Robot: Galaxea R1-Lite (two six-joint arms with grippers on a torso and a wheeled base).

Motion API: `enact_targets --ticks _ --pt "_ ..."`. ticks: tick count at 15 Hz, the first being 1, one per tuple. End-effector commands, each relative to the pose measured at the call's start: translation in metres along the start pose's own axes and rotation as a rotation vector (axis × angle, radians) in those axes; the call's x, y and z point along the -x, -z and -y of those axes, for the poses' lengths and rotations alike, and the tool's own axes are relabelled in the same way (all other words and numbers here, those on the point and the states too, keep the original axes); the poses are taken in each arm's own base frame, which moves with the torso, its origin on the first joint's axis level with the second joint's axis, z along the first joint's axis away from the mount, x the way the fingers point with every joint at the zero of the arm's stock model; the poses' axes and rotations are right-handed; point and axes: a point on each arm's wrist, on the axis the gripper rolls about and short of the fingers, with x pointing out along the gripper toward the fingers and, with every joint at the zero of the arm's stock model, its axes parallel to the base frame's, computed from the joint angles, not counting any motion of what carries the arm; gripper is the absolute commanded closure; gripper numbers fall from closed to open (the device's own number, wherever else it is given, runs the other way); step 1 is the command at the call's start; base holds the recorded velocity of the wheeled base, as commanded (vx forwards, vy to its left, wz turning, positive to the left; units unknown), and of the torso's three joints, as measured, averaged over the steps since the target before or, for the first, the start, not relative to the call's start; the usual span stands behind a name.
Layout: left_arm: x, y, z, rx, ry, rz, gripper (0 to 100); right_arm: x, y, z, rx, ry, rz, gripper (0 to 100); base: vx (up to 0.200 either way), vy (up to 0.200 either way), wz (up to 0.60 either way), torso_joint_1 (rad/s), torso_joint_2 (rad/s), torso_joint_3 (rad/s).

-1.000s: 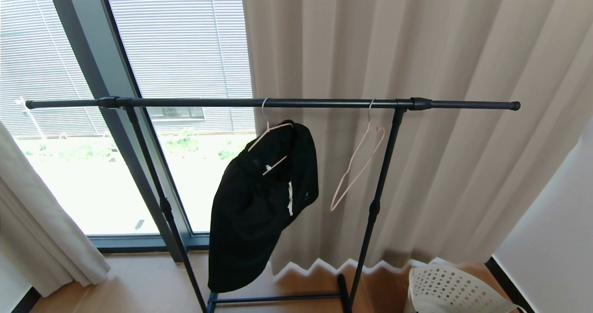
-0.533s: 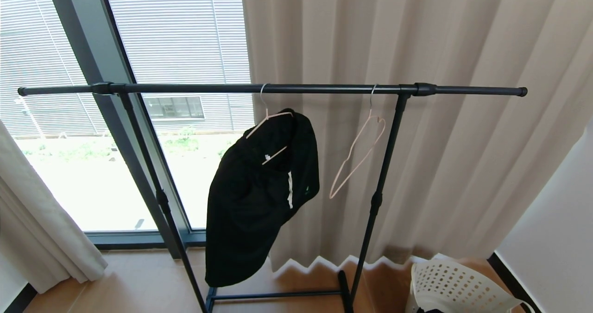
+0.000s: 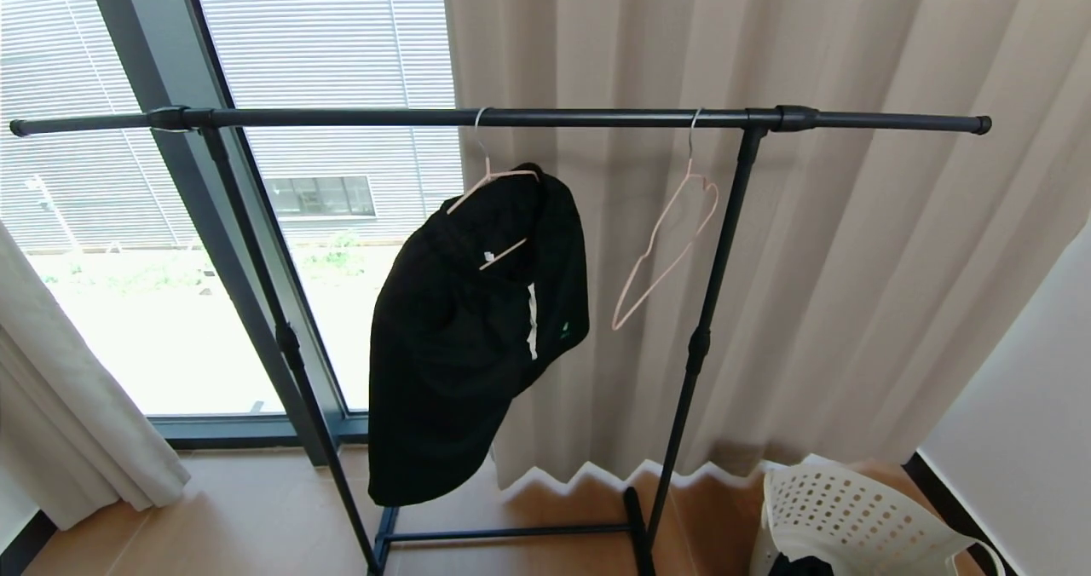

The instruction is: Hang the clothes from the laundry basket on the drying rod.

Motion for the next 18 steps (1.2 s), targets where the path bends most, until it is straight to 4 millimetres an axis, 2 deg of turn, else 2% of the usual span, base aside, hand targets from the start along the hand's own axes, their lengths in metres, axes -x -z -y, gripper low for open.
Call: enact_targets --ticks 1,12,18 --pt "-0.0001 -0.0001 0.0000 0.000 0.000 -0.001 0 -0.0001 0.0000 0.0000 0.001 -0.001 -0.001 0 0.000 0.000 0.00 -0.222 0.55 0.320" --pt "-0.0001 -0.0001 0.0000 0.002 0.000 -0.001 0 -0.0001 0.0000 0.0000 0.000 -0.001 -0.001 0 0.000 0.000 0.00 -0.191 0.52 0.328" --pt "-0.0001 -0.0001 0.0000 0.002 0.000 -0.001 0 -0.0001 0.0000 0.0000 0.000 0.001 -0.001 0 0.000 0.000 0.00 -0.071 0.26 0.185"
